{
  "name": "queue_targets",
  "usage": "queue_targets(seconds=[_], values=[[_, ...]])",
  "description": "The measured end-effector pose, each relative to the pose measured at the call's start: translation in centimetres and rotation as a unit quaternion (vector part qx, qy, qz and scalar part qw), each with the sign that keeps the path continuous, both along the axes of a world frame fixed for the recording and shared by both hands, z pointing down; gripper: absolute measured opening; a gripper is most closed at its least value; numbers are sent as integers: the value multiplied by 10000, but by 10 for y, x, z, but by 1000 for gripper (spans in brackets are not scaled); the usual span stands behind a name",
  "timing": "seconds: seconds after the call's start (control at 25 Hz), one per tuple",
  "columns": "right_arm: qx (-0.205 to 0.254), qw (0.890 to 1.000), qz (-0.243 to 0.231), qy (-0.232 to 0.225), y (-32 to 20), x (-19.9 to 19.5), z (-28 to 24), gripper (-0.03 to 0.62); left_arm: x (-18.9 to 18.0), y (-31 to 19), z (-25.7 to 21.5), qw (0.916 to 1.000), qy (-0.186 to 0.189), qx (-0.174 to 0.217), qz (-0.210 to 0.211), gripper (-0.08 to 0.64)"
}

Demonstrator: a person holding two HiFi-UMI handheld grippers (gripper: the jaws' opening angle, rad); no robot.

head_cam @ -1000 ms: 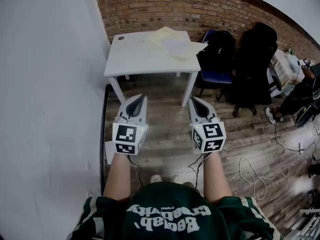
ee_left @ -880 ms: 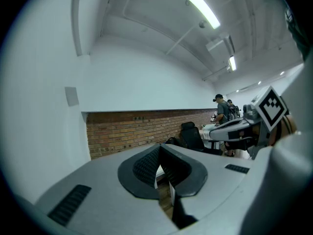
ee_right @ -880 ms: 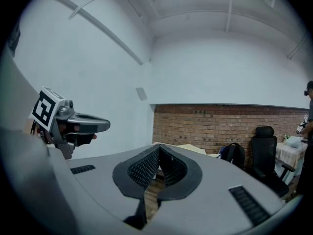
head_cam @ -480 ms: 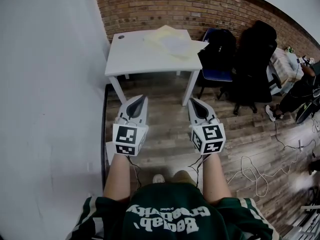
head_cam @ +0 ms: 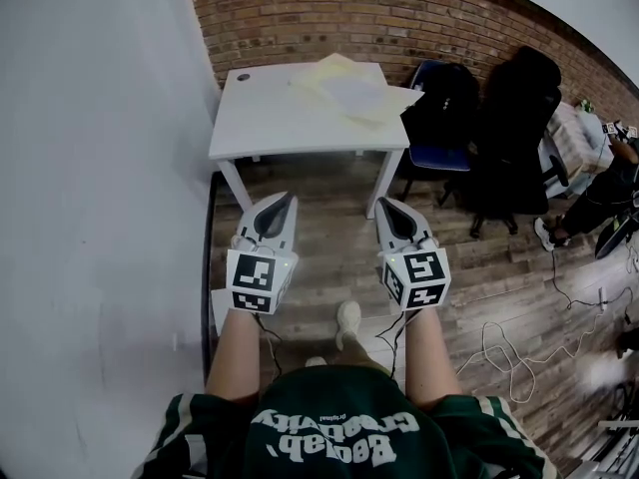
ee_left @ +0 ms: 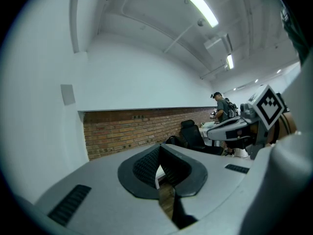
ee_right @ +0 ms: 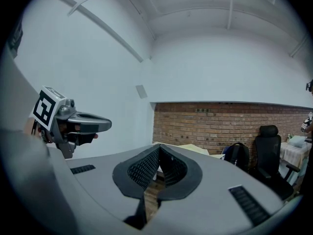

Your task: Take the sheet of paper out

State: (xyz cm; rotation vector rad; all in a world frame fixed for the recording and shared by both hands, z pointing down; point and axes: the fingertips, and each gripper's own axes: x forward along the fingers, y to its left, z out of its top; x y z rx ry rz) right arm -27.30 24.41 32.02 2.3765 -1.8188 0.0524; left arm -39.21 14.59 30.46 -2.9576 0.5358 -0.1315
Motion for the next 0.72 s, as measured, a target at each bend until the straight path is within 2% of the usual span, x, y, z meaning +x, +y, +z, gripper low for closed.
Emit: queue_targets(seconds=[0.2,0.72], values=[[6,9999,-96,-30,-35,42,0,-8,42,-30,-1,10000,-38,38,-38,0],[-71,9989,-457,-98,-114,176,4,-8,181,-96,-1,9997,-129,52,-210,0]])
